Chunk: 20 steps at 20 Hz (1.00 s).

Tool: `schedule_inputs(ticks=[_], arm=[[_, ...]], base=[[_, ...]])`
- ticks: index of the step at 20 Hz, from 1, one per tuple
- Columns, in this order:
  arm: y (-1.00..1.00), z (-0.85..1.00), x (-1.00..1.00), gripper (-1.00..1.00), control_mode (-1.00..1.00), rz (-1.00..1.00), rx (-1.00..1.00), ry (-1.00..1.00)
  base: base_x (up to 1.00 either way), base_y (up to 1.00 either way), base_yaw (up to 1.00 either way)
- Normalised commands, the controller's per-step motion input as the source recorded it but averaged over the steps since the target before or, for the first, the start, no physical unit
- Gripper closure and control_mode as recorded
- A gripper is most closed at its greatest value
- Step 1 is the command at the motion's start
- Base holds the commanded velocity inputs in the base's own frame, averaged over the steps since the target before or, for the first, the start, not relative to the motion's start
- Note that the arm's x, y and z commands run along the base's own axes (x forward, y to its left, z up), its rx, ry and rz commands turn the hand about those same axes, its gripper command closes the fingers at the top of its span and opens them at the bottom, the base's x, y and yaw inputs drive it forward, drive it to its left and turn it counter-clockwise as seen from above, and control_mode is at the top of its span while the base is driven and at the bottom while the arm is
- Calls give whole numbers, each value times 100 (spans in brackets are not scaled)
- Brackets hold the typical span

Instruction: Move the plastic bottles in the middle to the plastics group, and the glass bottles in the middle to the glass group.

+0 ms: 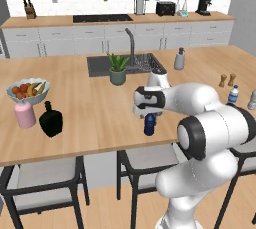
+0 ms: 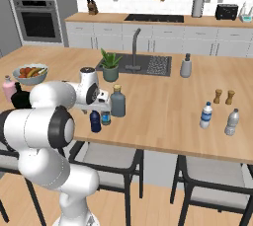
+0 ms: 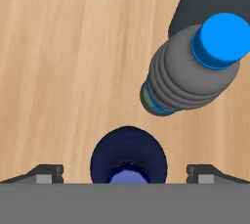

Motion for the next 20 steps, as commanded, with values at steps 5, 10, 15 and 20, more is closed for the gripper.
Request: schedule_inputs(ticks=[5,10,15,20], arm=[[0,-11,3,-100,-100,0,0,0],[0,-6,0,-100,-100,0,0,0],[0,0,0,100,-100,0,0,0],[0,0,0,100,-100,0,0,0]], base=[[0,0,0],[0,0,0],[0,0,0],[0,0,0]])
